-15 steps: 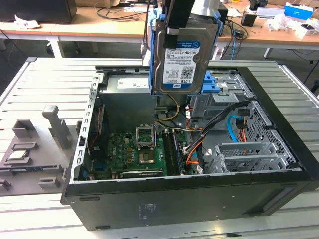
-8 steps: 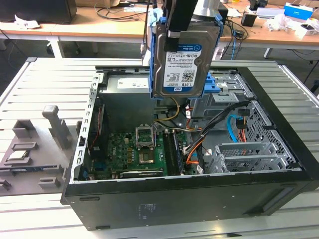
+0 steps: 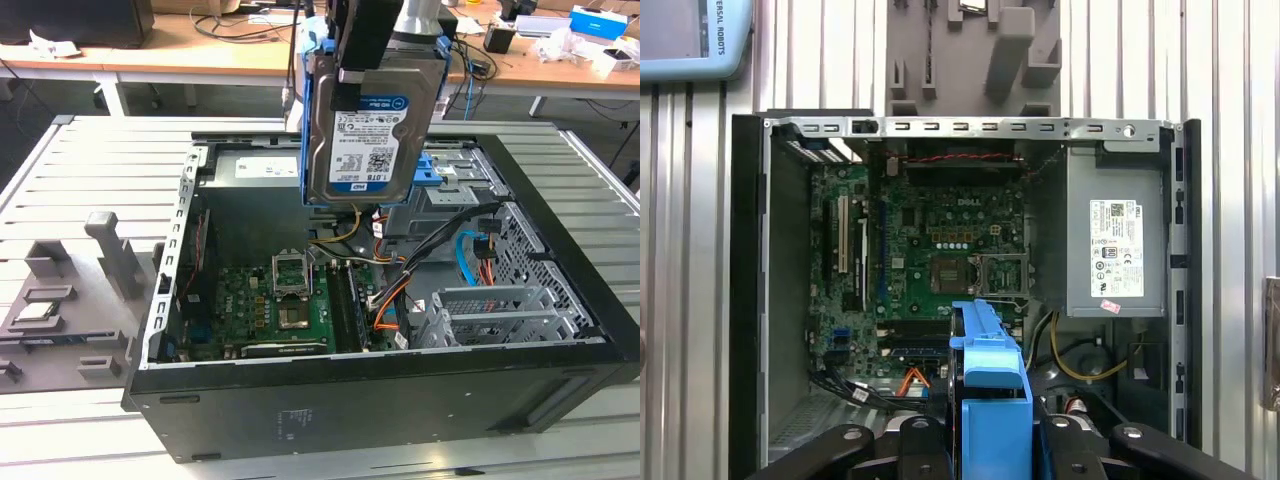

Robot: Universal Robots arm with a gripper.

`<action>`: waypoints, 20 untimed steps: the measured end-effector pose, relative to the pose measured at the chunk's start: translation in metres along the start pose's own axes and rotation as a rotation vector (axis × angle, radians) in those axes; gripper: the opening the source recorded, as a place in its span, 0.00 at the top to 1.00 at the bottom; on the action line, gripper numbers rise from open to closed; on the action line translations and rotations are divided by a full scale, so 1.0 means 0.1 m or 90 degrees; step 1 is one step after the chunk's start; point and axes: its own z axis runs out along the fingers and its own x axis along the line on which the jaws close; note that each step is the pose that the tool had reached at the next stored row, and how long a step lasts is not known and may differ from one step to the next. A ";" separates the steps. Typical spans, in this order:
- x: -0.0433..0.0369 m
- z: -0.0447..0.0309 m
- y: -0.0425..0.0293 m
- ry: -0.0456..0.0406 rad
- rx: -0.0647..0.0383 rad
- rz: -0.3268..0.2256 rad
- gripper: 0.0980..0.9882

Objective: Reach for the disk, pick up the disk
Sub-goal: 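Pick up the disk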

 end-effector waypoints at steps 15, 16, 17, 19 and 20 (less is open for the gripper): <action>0.446 0.002 0.004 0.0000 0.000 0.000 0.70; 0.459 0.002 0.004 0.0000 0.000 0.000 0.70; 0.482 0.002 0.004 0.0000 0.000 0.000 0.70; 0.523 0.002 0.005 -0.0001 0.000 0.000 0.70; 0.535 0.002 0.005 -0.0001 0.000 0.000 0.70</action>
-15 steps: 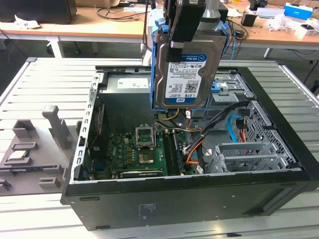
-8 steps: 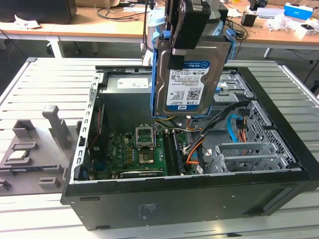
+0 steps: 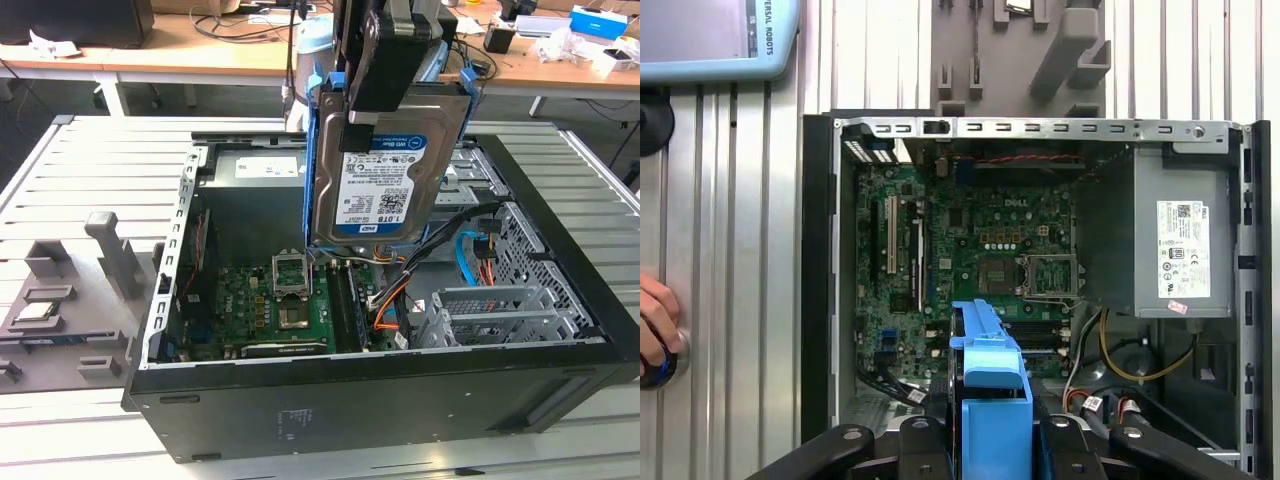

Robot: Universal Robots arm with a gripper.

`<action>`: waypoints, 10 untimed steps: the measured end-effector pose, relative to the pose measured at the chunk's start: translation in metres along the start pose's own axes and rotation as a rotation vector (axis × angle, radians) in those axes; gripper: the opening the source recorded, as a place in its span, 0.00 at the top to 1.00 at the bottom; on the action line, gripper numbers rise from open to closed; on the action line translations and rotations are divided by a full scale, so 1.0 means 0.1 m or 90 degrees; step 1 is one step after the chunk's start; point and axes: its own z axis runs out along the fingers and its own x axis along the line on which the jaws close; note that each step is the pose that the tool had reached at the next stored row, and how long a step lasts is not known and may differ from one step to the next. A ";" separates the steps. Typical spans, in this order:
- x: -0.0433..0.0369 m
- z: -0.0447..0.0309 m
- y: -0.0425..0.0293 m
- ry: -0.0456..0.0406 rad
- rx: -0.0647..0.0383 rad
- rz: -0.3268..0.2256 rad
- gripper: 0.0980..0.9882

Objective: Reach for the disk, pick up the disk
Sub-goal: 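Pick up the disk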

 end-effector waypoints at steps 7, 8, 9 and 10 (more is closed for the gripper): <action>0.142 0.001 0.002 0.0000 0.000 0.000 0.70; 0.162 0.001 0.002 0.0001 0.000 0.000 0.70; 0.174 0.001 0.002 0.0000 0.000 0.000 0.70; 0.187 0.001 0.002 0.0001 0.000 0.000 0.70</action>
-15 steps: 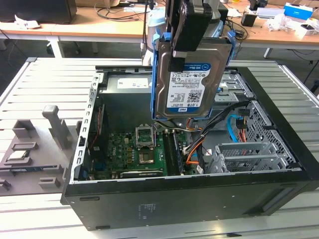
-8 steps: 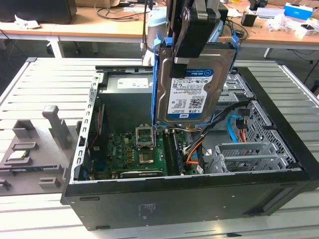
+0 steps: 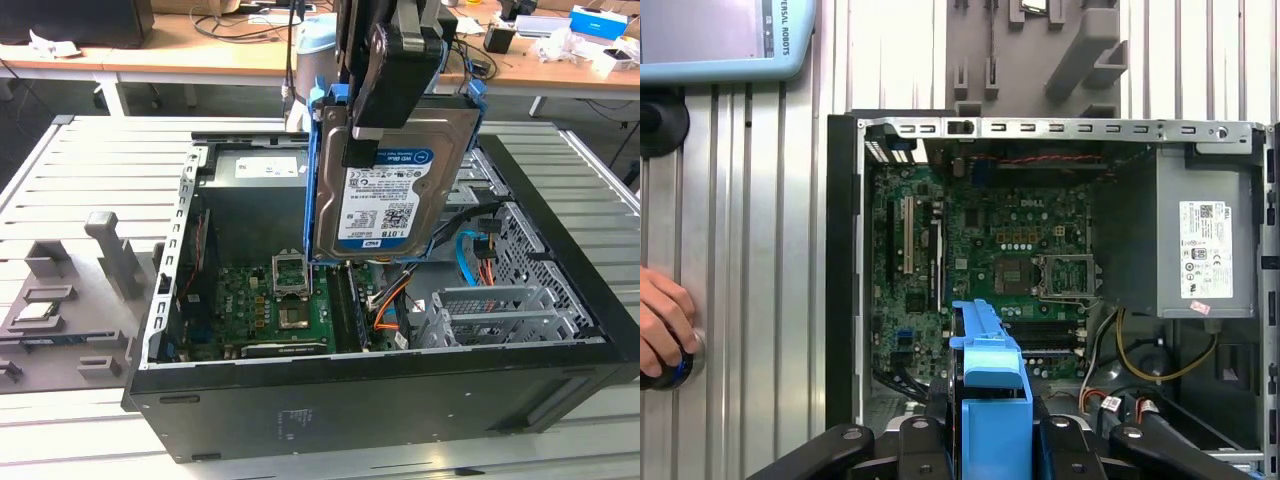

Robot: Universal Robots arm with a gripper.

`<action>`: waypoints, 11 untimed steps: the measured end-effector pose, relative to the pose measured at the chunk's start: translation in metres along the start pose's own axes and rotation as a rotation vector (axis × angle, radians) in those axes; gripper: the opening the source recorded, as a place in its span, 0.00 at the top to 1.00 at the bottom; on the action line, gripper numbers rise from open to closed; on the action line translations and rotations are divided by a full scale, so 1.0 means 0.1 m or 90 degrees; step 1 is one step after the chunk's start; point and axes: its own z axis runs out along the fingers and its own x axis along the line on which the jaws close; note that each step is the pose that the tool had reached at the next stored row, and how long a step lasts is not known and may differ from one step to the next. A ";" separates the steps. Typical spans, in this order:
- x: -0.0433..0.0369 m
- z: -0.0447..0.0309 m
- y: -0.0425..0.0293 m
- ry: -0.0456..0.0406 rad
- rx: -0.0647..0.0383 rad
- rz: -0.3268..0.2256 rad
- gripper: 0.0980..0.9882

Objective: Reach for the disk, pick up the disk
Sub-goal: 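Pick up the disk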

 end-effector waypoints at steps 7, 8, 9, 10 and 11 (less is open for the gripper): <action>0.172 0.001 0.002 0.0000 0.000 0.000 0.70; 0.189 0.001 0.002 0.0000 0.000 0.000 0.70; 0.204 0.001 0.002 0.0000 0.000 0.000 0.70; 0.219 0.001 0.002 0.0000 0.000 0.000 0.70; 0.232 0.001 0.002 0.0000 0.000 0.000 0.70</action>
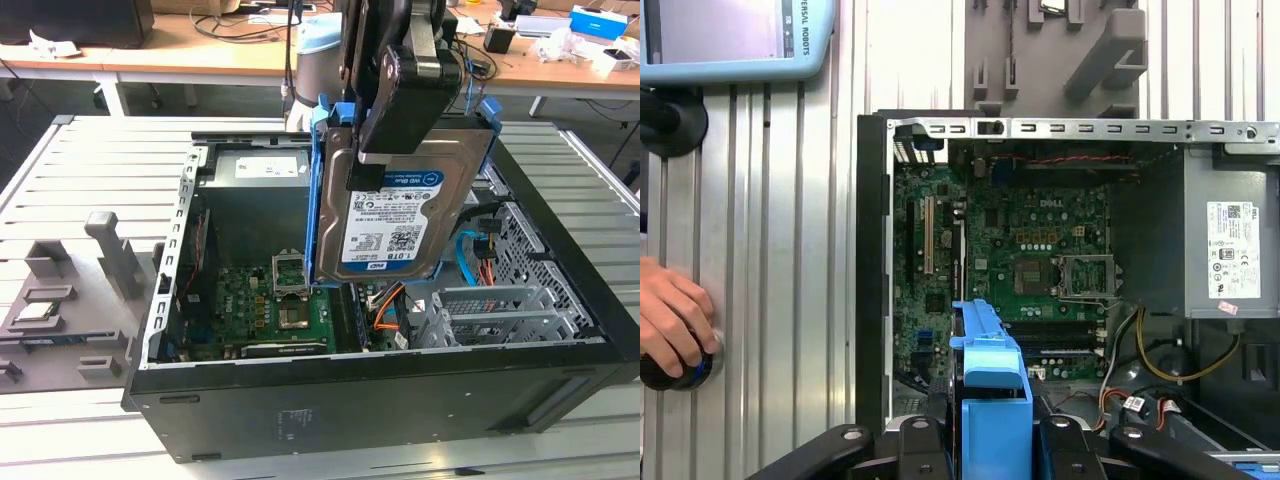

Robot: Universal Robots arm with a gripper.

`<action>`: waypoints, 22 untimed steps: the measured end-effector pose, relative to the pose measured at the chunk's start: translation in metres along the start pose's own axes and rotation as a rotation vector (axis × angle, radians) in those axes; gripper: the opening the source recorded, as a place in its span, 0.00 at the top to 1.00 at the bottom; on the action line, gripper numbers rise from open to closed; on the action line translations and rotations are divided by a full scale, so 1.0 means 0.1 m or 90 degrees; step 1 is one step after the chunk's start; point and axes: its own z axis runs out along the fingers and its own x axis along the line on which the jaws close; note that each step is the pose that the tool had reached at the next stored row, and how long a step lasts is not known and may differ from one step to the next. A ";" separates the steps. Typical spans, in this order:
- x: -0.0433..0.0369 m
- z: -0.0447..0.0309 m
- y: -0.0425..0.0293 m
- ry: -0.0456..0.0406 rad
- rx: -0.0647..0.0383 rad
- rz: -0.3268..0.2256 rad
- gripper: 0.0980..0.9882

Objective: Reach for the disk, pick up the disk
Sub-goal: 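Pick up the disk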

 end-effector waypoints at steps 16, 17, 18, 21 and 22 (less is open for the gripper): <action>0.152 -0.003 -0.218 0.0000 -0.002 0.000 0.70; 0.152 -0.004 -0.241 0.0000 -0.002 0.000 0.70; 0.153 -0.005 -0.258 0.0000 -0.002 0.000 0.70; 0.153 -0.007 -0.326 0.0000 -0.003 0.000 0.70; 0.153 -0.008 -0.363 0.0000 -0.003 0.000 0.70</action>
